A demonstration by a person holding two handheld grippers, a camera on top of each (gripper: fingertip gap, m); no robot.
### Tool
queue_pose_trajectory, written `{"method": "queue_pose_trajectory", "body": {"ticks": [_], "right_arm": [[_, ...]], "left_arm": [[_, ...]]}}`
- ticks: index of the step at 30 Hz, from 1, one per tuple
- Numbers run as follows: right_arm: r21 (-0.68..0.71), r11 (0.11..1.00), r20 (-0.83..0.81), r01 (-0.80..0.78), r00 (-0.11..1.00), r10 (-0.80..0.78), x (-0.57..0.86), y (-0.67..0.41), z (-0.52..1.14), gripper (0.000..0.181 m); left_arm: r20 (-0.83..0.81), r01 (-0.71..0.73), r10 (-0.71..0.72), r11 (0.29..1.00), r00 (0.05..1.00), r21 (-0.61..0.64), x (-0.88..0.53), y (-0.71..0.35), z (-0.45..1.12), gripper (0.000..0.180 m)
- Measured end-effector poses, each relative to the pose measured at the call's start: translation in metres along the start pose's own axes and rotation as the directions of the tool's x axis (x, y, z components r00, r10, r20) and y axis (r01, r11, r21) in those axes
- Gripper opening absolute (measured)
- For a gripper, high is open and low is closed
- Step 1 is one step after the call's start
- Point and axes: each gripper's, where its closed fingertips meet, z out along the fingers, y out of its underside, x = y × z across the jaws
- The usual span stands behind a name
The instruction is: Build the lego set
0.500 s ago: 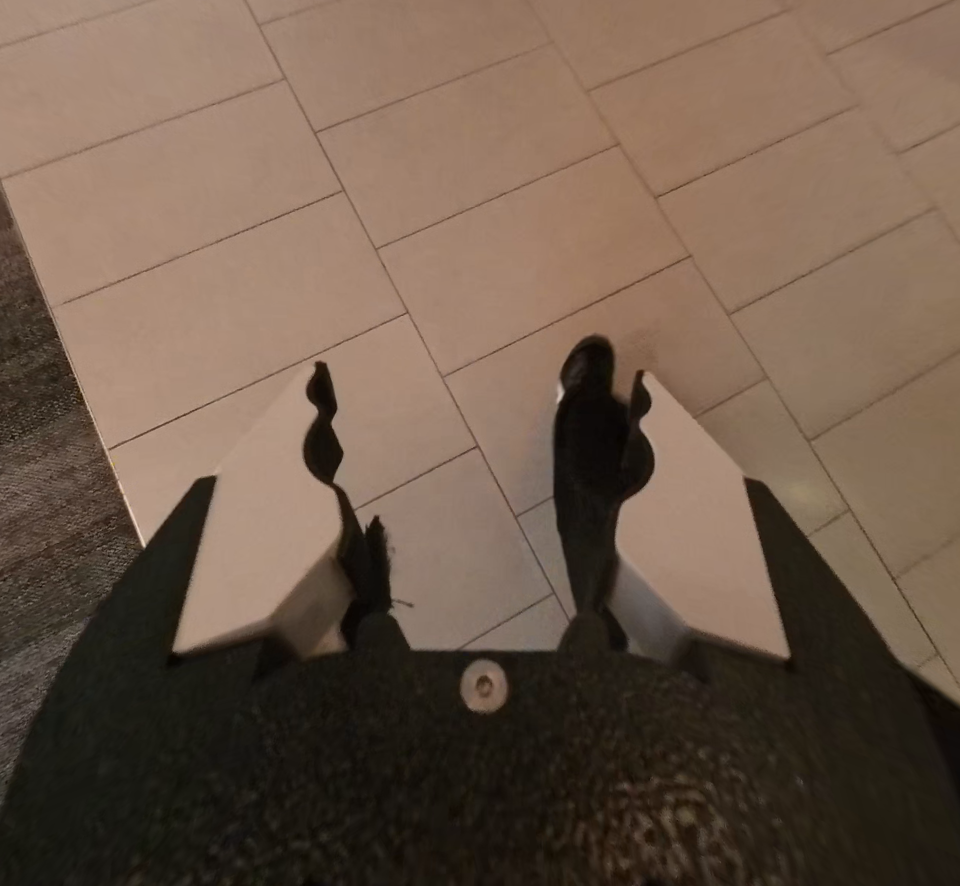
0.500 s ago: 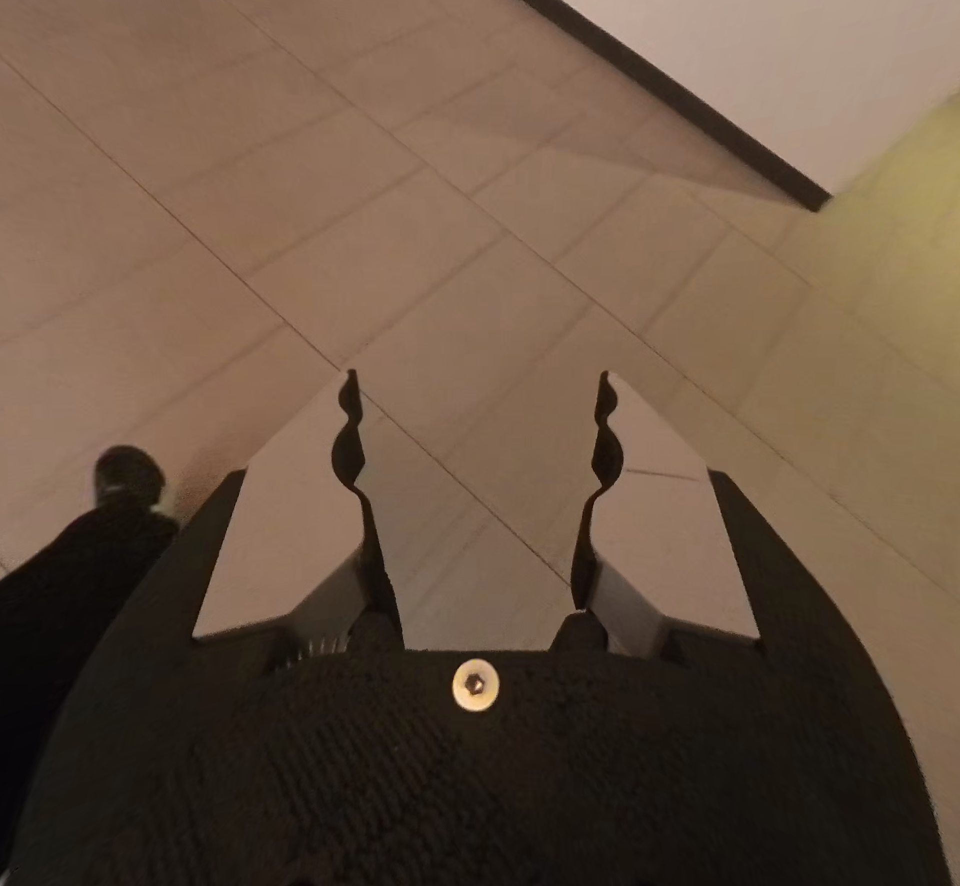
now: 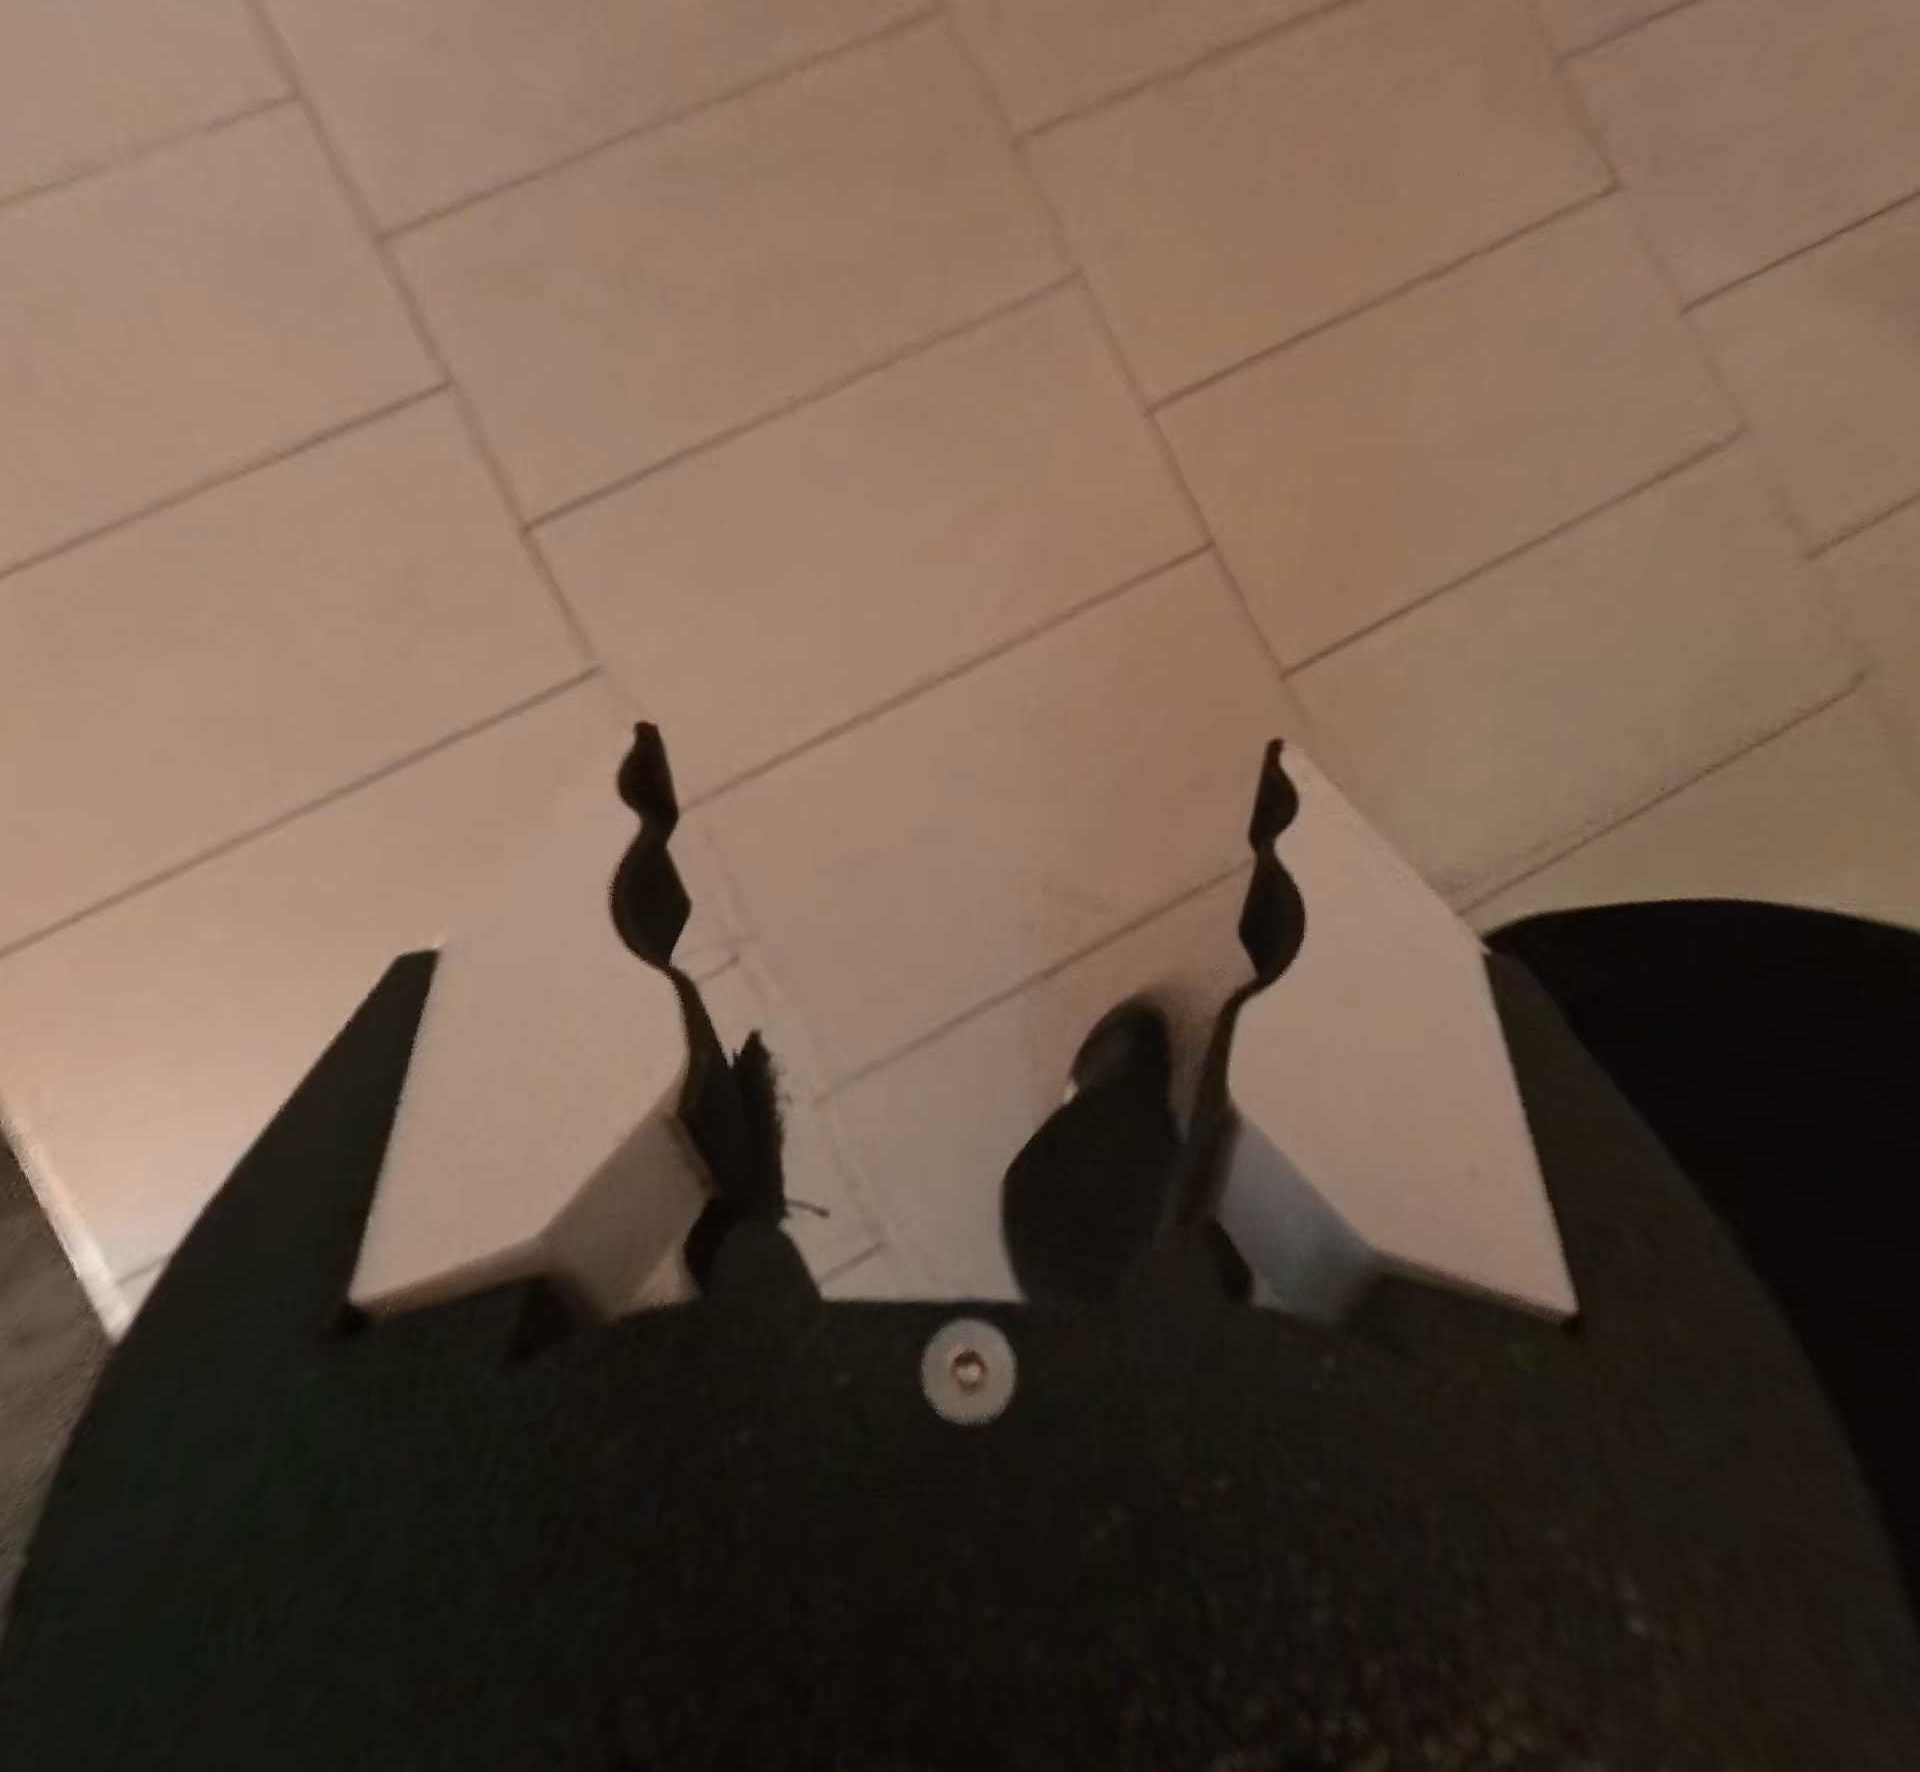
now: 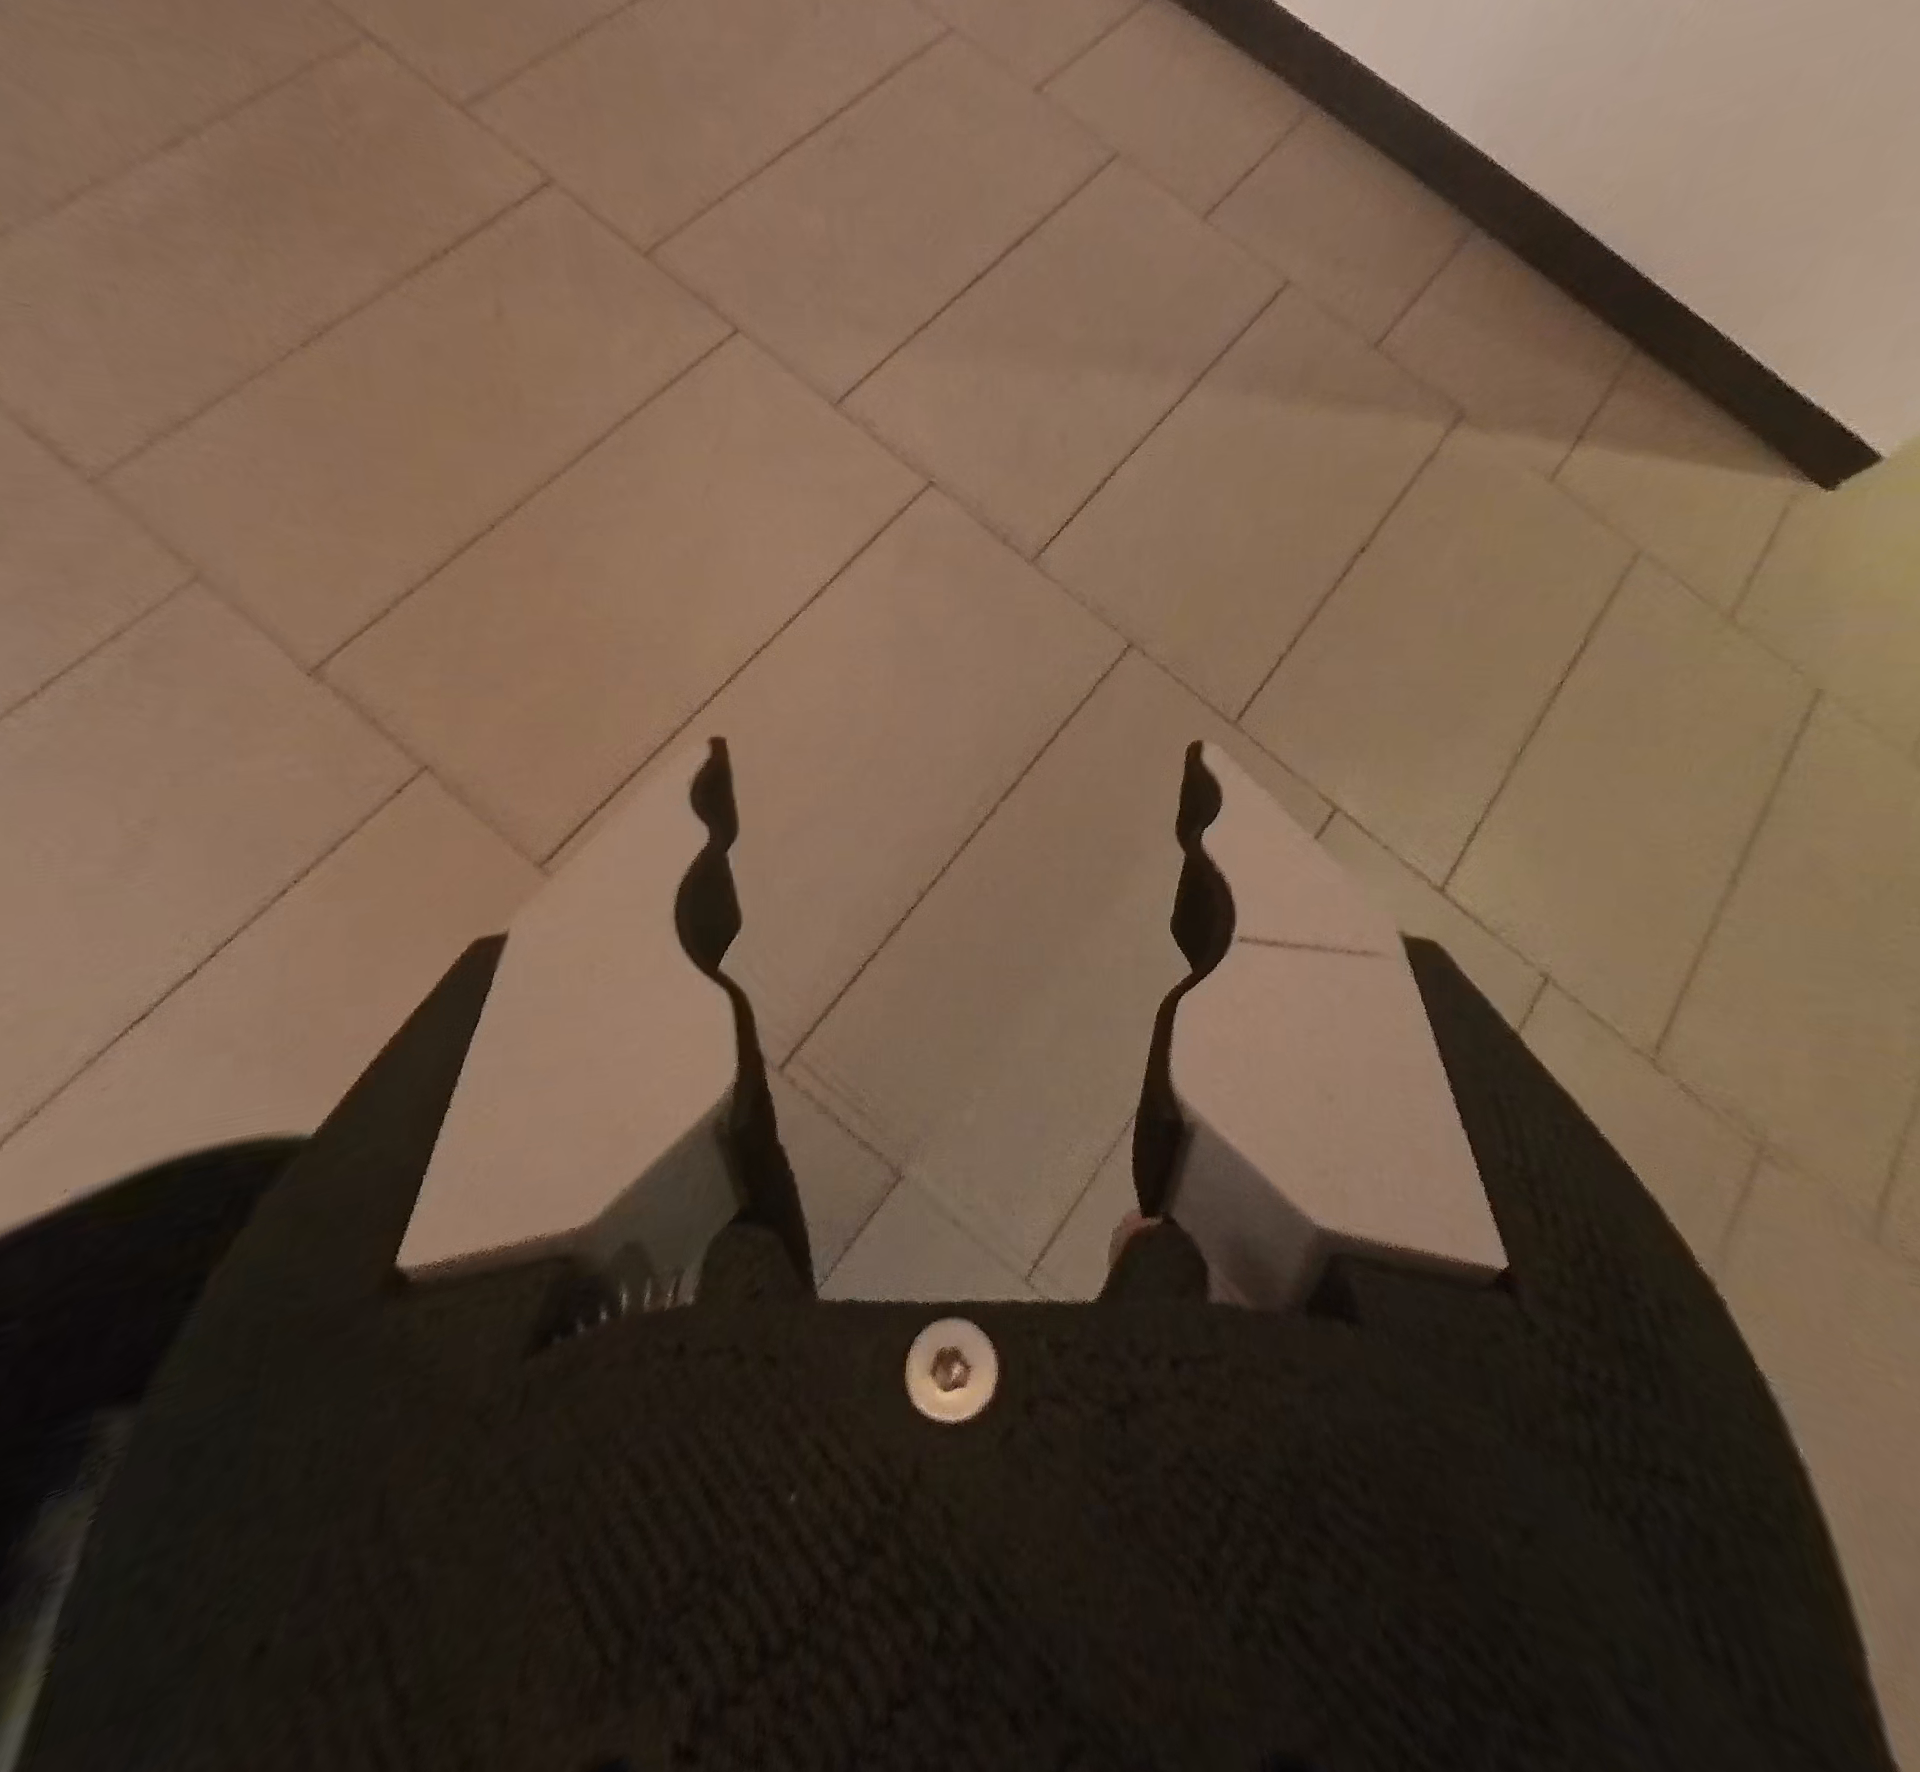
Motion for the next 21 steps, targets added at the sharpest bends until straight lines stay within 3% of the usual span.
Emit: {"method": "queue_pose_trajectory", "body": {"ticks": [4,10,14,21], "right_arm": [[-0.048,0.998,-0.047,0.036,0.998,-0.039,-0.002,-0.050,0.093,0.080],[-0.134,0.988,-0.052,0.080,0.995,-0.087,-0.008,-0.162,0.247,0.077],[-0.022,0.994,0.012,0.103,0.995,-0.102,-0.042,-0.315,0.353,0.078],[0.248,0.959,0.166,0.137,0.969,-0.182,-0.179,-0.576,0.533,0.081]], "left_arm": [[-0.047,0.063,-0.061,0.996,0.997,0.055,0.054,-0.108,0.101,0.109],[0.038,0.156,-0.157,0.988,0.987,0.021,0.108,-0.250,0.218,0.112],[0.056,0.211,-0.219,0.970,0.974,0.119,0.126,-0.385,0.277,0.112],[0.070,0.110,-0.134,0.956,0.989,0.271,0.147,-0.591,0.386,0.111]]}}
